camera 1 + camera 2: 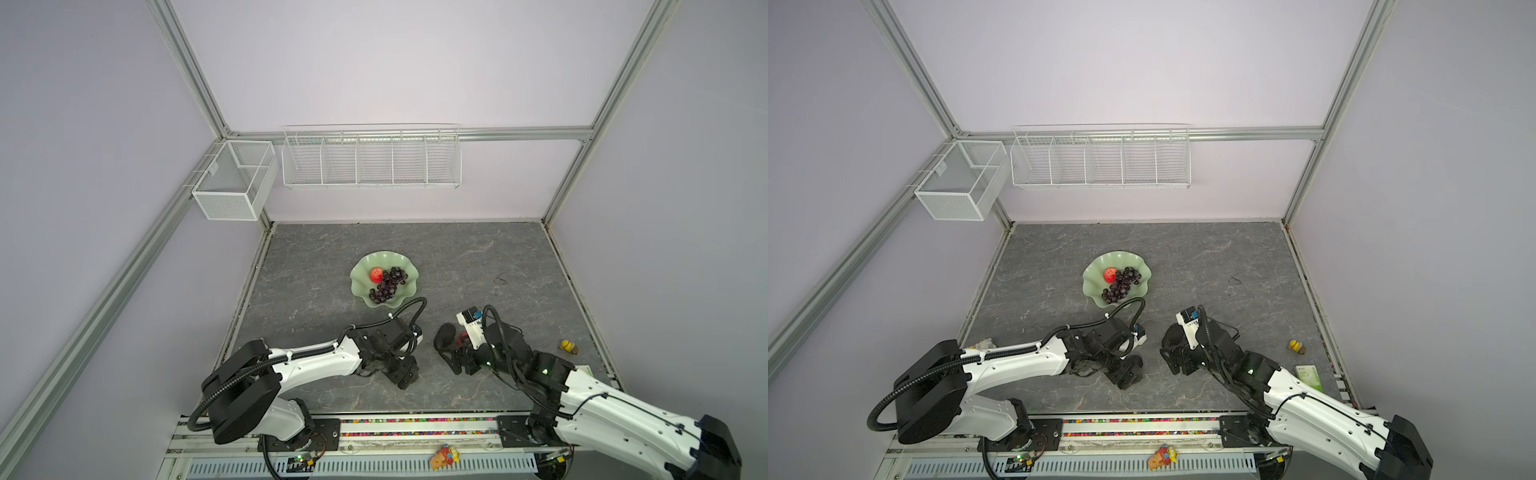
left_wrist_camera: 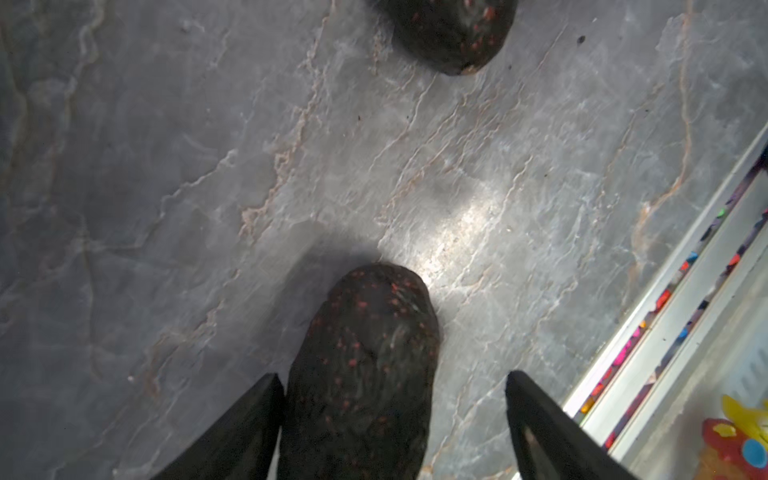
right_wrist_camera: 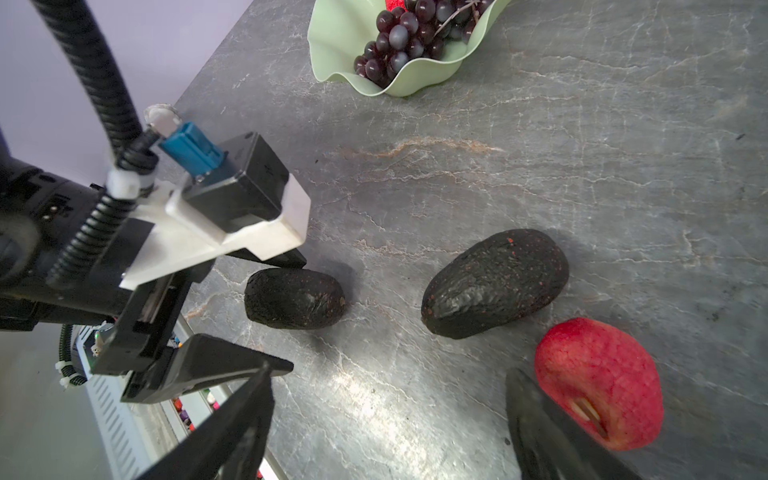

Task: Place and organize the fake fruits in the fruit bowl
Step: 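Place the small avocado into the bowl and open the left gripper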

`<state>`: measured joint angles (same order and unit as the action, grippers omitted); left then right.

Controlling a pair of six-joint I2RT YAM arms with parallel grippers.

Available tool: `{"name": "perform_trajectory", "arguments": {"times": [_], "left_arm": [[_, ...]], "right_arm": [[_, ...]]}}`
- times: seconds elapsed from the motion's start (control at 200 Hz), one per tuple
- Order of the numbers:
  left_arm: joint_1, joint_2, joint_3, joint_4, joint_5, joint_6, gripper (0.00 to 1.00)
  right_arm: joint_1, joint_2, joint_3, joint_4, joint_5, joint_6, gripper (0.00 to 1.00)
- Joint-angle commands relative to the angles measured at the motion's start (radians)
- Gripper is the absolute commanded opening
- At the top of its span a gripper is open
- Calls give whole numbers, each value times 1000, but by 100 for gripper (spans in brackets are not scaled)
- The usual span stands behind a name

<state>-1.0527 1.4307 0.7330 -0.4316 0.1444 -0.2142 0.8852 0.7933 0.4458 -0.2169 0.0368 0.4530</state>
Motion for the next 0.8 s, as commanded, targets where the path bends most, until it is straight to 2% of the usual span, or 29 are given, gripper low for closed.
{"name": "perform_trajectory", "arguments": {"times": [0.0, 0.075, 0.265, 0.43, 0.51, 0.57, 0.665, 0.795], "left_arm": [[-9, 20, 40, -18, -61, -12, 75], [-9, 31, 54, -26, -90, -13, 61], [-9, -32, 42, 41, -96, -7, 38], [-3, -159, 37, 88, -179, -45, 36], [36, -210, 64, 88, -204, -40, 36], [85, -241, 80, 99, -213, -40, 36], [177, -266, 90, 149, -291, -27, 38], [354, -179, 183, 131, -315, -44, 39]], "right_arm": [[3, -6, 4, 8, 1, 2, 88], [3, -14, 2, 8, 6, 2, 88], [3, -6, 5, 40, -25, -26, 88], [4, 14, -1, 149, -130, -76, 88], [4, 43, 9, 185, -150, -97, 88], [4, 83, 32, 202, -166, -116, 88], [5, 170, 84, 226, -203, -142, 88], [9, 302, 168, 293, -265, -154, 88]]}}
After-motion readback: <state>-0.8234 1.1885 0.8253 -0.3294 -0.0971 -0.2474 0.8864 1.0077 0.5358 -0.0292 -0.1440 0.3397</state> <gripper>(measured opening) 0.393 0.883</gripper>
